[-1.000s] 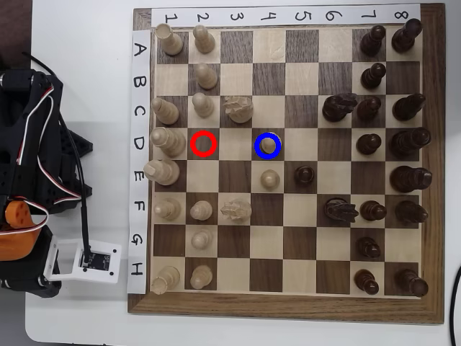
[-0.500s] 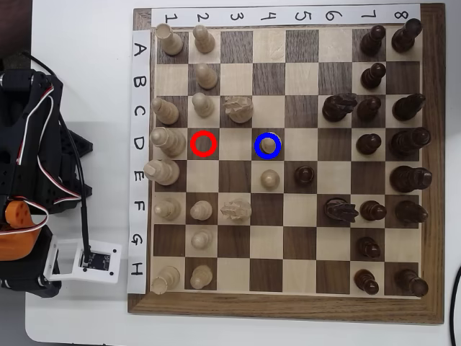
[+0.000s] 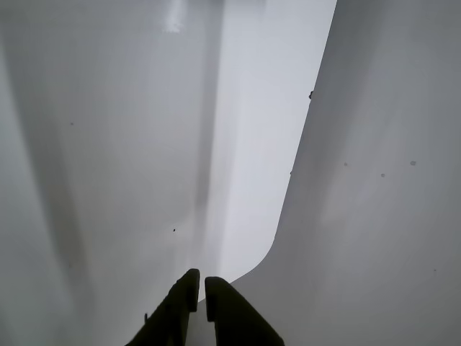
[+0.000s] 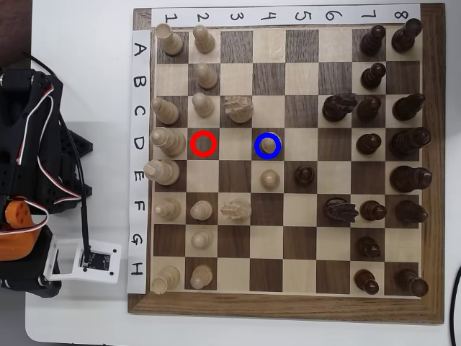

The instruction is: Move the piece to destination

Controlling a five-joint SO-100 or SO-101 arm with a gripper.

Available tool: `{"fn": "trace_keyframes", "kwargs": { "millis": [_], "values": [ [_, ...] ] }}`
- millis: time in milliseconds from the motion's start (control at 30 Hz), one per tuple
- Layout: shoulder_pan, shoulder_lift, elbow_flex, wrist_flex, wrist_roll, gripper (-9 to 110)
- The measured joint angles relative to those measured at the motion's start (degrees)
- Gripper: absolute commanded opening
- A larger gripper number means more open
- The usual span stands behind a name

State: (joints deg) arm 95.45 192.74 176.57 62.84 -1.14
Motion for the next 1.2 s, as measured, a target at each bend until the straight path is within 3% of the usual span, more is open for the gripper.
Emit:
{"fn": "trace_keyframes", "kwargs": {
  "millis": [1200],
  "values": [
    [0.0, 0.0, 0.0, -0.3, -1.1, 0]
  ]
}}
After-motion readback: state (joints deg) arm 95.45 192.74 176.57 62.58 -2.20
